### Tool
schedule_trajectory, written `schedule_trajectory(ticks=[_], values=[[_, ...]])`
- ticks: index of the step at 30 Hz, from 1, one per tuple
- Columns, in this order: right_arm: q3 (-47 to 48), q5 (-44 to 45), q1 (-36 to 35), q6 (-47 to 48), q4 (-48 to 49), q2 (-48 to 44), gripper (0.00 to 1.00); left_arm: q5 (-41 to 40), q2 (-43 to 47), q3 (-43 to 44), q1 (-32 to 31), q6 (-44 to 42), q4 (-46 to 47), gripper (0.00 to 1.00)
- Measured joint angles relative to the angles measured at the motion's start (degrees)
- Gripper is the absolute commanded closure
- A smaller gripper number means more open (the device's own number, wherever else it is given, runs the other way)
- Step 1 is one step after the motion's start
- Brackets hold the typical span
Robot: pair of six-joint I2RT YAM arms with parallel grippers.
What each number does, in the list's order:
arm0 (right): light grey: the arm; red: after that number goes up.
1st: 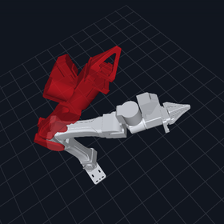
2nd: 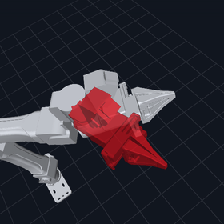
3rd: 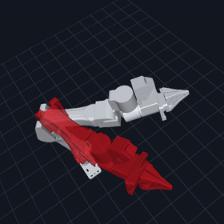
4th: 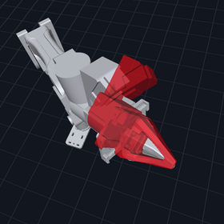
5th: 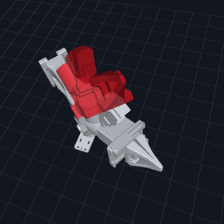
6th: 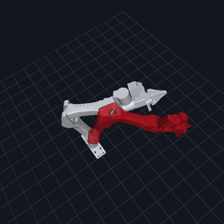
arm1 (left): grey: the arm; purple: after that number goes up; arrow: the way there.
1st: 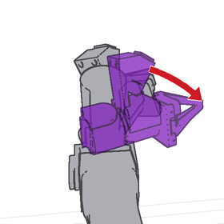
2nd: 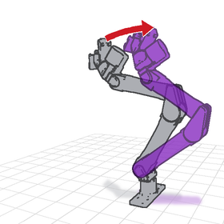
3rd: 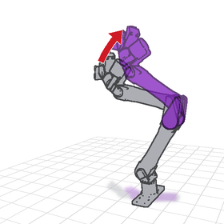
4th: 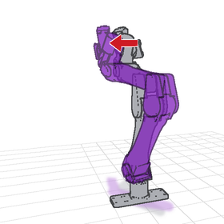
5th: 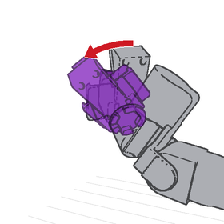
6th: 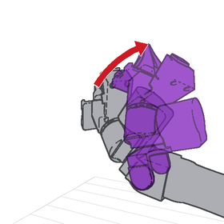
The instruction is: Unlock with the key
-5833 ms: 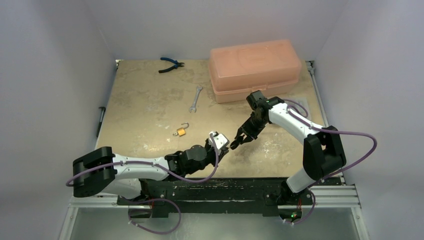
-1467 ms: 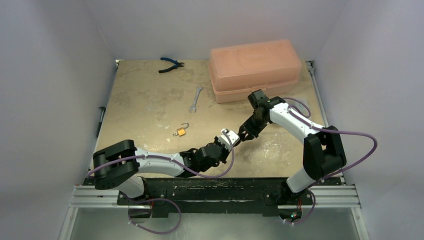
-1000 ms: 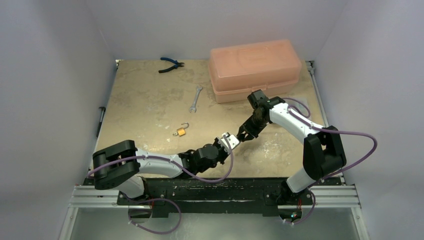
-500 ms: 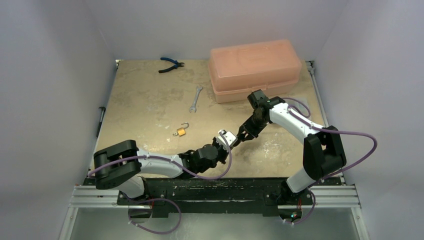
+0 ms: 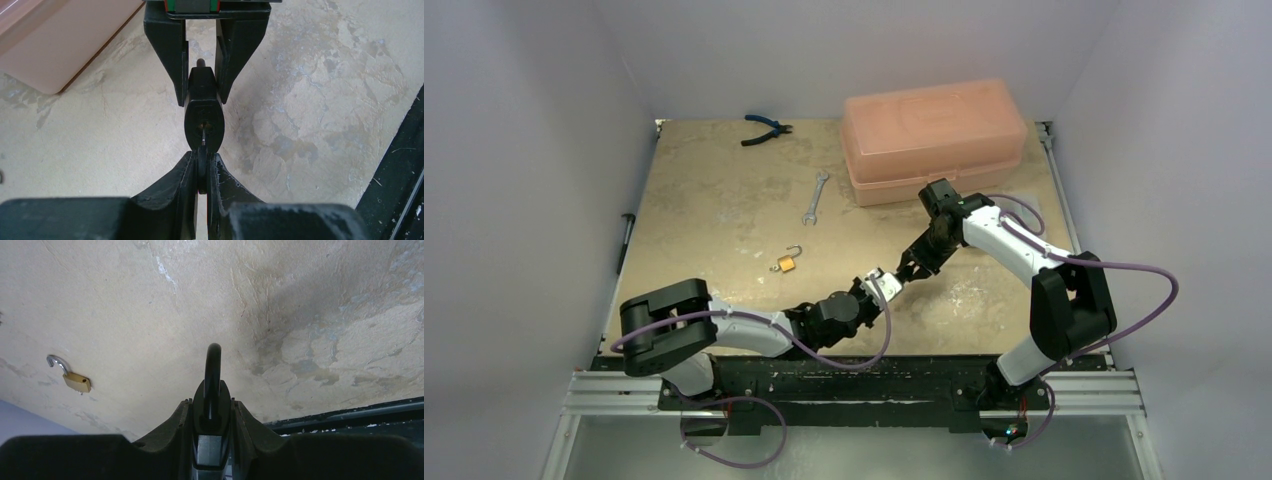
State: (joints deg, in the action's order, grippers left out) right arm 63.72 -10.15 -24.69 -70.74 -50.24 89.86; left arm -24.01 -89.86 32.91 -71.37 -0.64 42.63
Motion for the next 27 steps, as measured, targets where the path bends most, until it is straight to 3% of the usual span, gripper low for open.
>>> schedule_trajectory(ticks=[6,11,17,27], values=[[0.00,0.26,0.09,-0.07,0.17,-0.02,1.00,-1.60,-1.20,1.92,0.68,12.41,-1.44,1.00],[0.00,0.59,0.11,-0.07,-0.17,-0.02,1.00,-1.66,-1.20,1.92,0.90,17.64,-1.51,1.00],[0.00,0.57,0.11,-0.09,-0.11,-0.02,1.00,-1.73,-1.20,1.92,0.87,15.65,-1.70,1.00],[0.00,0.00,0.09,-0.24,0.28,-0.09,1.00,-0.02,-1.20,2.08,1.09,5.35,-1.77,1.00]])
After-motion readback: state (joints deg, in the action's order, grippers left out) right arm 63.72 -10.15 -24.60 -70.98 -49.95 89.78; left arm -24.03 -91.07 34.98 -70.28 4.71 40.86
